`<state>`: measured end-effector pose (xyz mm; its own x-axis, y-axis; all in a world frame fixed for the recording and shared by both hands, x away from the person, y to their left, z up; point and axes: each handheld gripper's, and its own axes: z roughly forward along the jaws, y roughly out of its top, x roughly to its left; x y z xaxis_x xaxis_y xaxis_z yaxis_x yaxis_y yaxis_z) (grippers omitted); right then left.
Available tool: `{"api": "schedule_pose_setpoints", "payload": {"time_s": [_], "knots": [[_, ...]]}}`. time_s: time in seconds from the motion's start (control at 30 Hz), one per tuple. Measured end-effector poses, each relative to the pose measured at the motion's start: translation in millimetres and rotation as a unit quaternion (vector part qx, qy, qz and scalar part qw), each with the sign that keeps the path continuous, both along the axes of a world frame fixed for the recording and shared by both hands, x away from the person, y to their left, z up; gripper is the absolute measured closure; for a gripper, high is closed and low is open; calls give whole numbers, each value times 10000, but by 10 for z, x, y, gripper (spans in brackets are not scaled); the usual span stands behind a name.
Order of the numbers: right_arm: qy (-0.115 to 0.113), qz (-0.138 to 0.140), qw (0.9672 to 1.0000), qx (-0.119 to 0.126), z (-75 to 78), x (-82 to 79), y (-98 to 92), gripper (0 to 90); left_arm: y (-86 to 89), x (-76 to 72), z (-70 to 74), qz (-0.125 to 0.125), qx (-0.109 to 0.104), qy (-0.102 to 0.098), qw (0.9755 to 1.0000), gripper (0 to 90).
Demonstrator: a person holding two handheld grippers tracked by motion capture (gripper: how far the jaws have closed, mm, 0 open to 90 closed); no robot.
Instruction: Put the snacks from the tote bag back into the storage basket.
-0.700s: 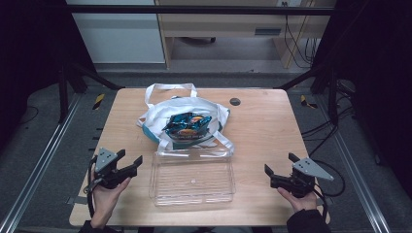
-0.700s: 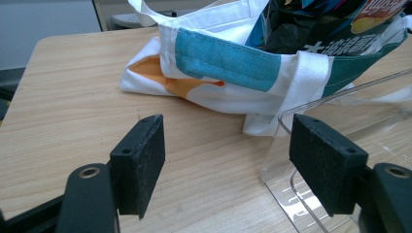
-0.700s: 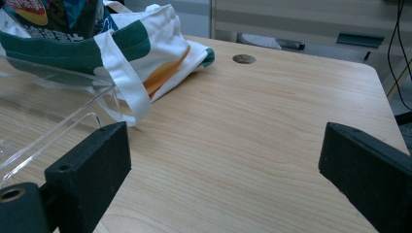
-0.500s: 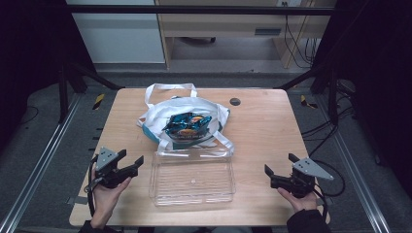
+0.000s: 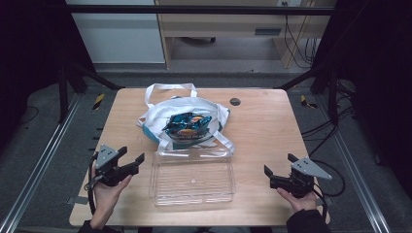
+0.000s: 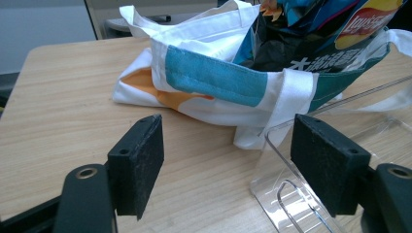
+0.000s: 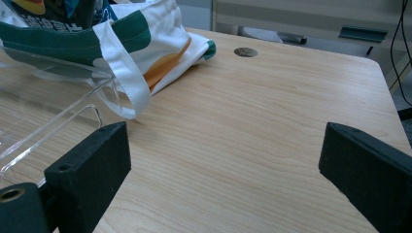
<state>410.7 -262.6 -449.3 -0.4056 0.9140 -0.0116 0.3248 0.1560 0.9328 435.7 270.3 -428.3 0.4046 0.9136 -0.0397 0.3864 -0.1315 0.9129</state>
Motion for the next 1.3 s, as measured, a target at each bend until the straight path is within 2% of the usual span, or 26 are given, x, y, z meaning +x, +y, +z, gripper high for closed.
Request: {"api": "schedule_pose_setpoints", "payload": {"time_s": [0.3,0.6,0.93,1.3], "knots": [[5,-11,10000,-9,-3,3,-4,50,-25,12,79,-16,-101,-66,9999,275],[13,-34,10000,-26,-6,6,-12,50,-74,58,169,-65,-72,-155,9998,271],[34,-5,10000,-22,-7,6,-7,51,-113,120,291,-99,-212,-266,9994,264],[39,6,10000,-15,-6,5,-4,51,-190,181,366,-197,-174,-288,9992,264]]}}
